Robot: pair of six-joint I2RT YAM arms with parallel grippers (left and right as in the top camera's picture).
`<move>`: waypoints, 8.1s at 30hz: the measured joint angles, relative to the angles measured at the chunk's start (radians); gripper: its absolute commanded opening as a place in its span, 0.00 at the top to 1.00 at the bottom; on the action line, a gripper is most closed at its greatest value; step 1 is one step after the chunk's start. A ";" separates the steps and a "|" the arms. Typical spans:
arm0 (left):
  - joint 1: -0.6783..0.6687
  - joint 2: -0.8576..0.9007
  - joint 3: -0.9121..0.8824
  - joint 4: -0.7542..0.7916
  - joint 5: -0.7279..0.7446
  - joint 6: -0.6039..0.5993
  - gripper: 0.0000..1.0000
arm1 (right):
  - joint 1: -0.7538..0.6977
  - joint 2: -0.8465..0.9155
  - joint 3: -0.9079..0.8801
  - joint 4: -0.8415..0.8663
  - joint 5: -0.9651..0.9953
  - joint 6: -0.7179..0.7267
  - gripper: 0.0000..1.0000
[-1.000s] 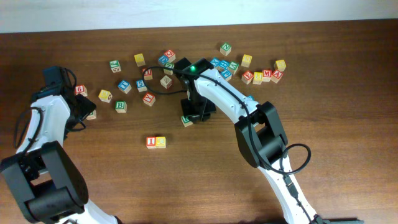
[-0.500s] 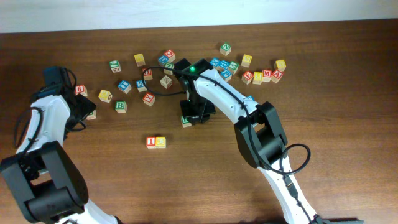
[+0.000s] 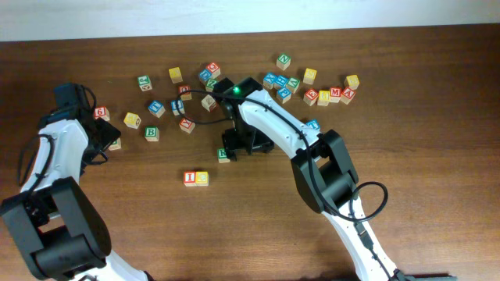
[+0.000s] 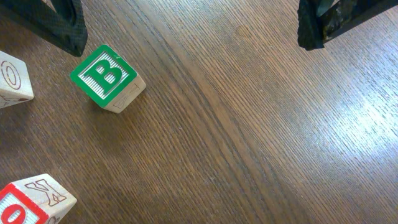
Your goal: Spell out ICRA
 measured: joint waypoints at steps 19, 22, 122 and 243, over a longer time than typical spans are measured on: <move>0.000 0.000 0.000 0.000 0.000 0.000 0.01 | 0.013 -0.012 0.000 0.290 -0.100 -0.006 0.33; 0.000 0.000 0.000 0.000 0.000 0.000 0.01 | 0.047 -0.012 0.000 0.259 -0.106 -0.008 0.35; 0.000 0.000 0.000 0.000 0.000 0.000 0.01 | 0.049 -0.010 -0.014 -0.012 0.005 0.066 0.46; 0.000 0.000 0.000 0.000 0.000 0.000 0.01 | 0.088 -0.480 -0.753 0.595 0.070 0.088 0.76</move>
